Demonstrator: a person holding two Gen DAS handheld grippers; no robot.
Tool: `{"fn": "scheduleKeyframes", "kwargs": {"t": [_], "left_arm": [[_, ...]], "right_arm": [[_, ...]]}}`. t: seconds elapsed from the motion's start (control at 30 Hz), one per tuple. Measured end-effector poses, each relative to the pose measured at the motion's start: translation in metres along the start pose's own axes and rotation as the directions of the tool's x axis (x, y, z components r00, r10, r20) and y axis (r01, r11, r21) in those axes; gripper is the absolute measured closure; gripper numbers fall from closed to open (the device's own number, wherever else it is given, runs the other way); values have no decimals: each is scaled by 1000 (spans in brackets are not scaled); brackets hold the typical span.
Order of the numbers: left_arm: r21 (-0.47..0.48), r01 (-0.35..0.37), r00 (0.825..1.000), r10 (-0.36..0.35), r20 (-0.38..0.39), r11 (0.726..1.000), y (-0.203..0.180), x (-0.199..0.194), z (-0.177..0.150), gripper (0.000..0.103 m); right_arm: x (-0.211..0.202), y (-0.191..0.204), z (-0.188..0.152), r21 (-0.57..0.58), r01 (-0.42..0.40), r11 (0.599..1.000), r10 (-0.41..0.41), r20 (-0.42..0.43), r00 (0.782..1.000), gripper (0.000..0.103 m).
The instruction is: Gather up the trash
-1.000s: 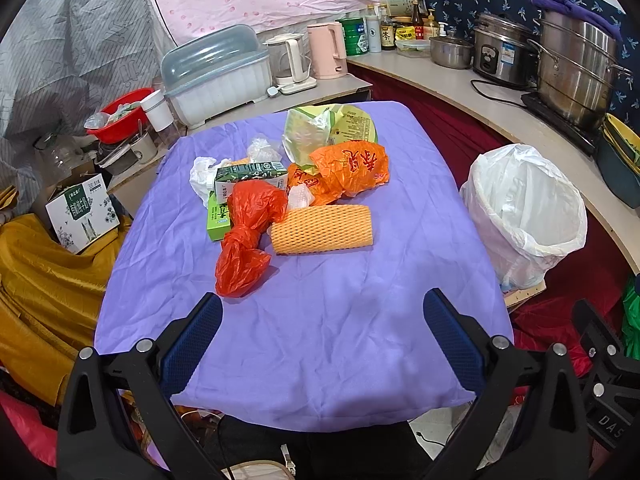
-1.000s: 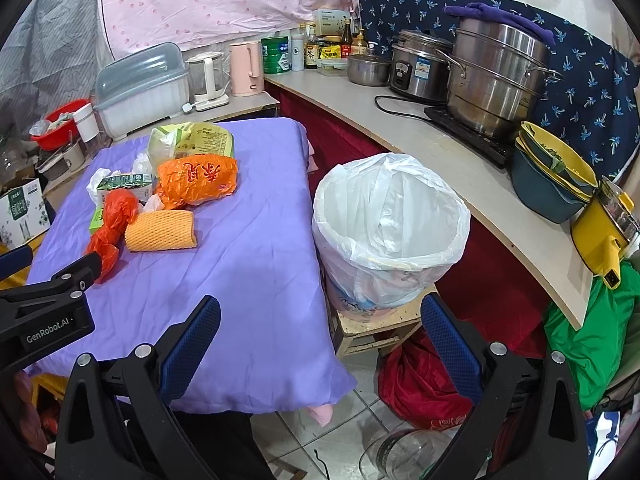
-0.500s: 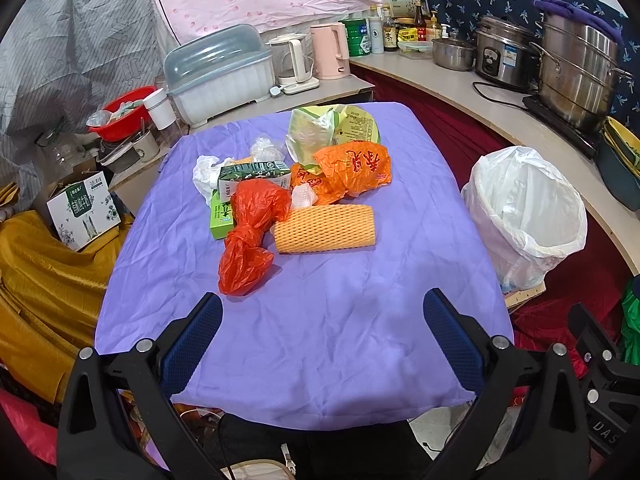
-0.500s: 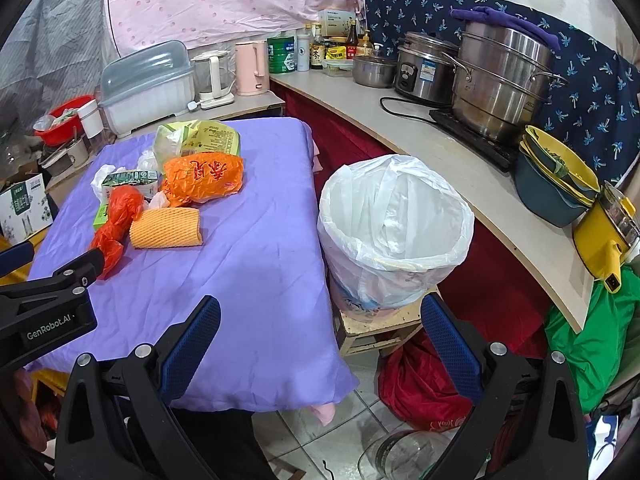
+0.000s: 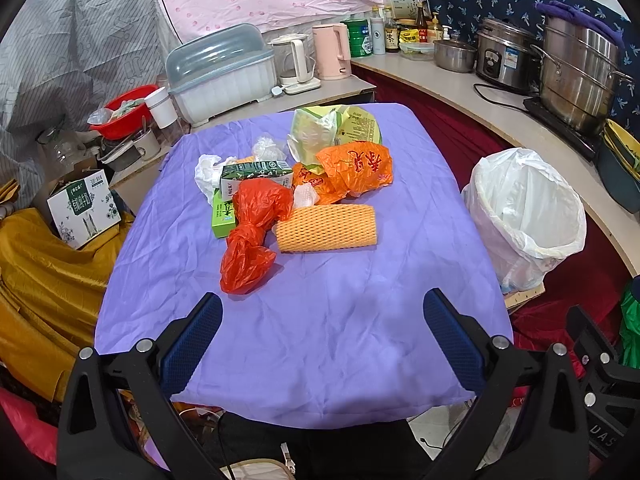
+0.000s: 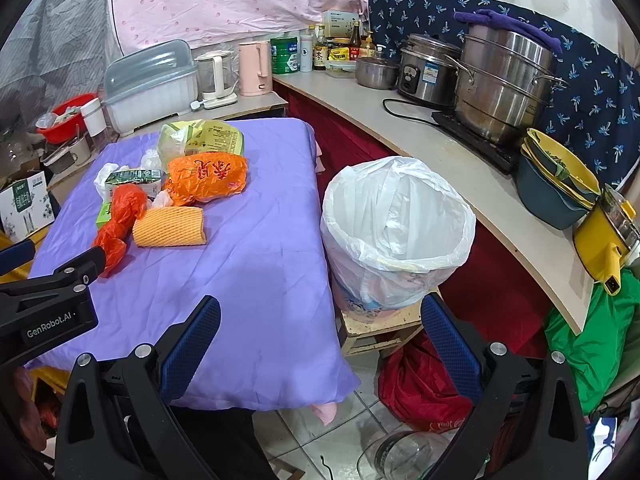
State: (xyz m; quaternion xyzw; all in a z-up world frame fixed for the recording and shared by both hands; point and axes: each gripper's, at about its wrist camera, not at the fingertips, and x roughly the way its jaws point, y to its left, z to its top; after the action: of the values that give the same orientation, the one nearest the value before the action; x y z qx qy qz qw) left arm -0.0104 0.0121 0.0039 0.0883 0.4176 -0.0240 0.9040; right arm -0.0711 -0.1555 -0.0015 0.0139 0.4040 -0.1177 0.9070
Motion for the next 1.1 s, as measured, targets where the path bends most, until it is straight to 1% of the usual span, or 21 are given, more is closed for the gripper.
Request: {"fn": "scheduleKeyframes", "kwargs": {"t": [0.63, 1.1], "left_arm": [[-2, 1, 1000, -1, 2, 1000, 2, -1, -1, 7], [-5, 3, 1000, -3, 1, 1000, 4, -4, -1, 7]], "right_arm": [[-2, 2, 0, -7, -2, 1000, 2, 3, 1000, 7], [0, -4, 0, 1, 0, 1000, 0, -4, 1000, 7]]}}
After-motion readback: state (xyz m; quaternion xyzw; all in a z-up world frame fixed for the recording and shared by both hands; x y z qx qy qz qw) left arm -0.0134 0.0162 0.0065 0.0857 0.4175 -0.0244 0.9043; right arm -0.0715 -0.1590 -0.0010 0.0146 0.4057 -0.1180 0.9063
